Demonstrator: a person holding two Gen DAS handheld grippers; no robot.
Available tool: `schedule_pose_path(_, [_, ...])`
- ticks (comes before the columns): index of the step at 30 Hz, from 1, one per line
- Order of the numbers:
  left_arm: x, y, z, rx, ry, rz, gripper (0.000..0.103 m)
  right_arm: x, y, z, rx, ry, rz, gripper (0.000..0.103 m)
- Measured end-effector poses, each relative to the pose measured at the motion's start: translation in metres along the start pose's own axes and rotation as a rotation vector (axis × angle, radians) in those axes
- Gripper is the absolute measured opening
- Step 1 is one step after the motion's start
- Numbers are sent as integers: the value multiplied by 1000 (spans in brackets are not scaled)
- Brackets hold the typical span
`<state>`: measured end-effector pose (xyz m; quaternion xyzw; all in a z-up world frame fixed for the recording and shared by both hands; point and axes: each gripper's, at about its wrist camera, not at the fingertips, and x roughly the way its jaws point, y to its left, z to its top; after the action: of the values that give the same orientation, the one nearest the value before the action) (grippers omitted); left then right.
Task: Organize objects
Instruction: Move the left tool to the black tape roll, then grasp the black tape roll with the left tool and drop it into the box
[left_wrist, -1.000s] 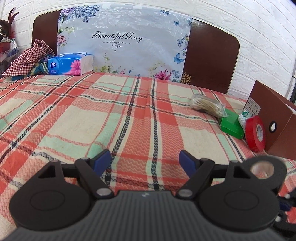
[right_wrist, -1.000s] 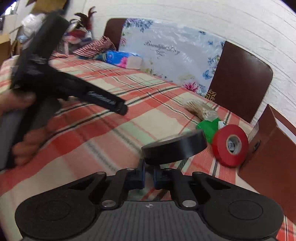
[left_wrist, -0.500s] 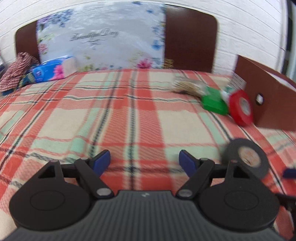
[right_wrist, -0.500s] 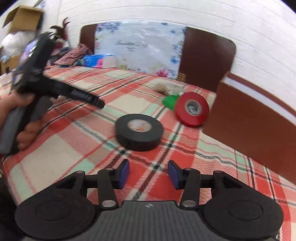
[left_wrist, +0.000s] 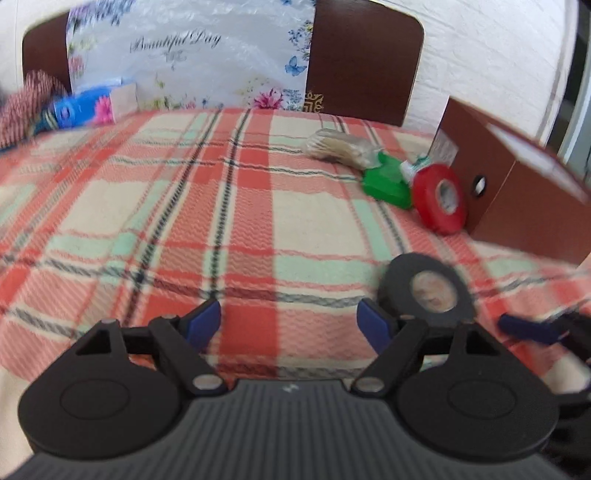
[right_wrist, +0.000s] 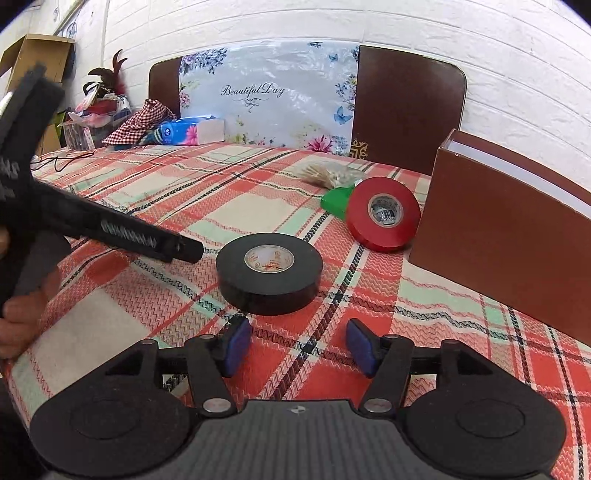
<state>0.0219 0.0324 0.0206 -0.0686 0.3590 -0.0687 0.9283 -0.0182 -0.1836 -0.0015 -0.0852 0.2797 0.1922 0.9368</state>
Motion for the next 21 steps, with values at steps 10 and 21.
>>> schedule_pose_path(10, [21, -38, 12, -31, 135, -202, 52, 26, 4, 17, -25, 15, 40, 71])
schedule_pose_path(21, [23, -42, 15, -118, 165, -216, 50, 26, 6, 19, -28, 3, 90, 62])
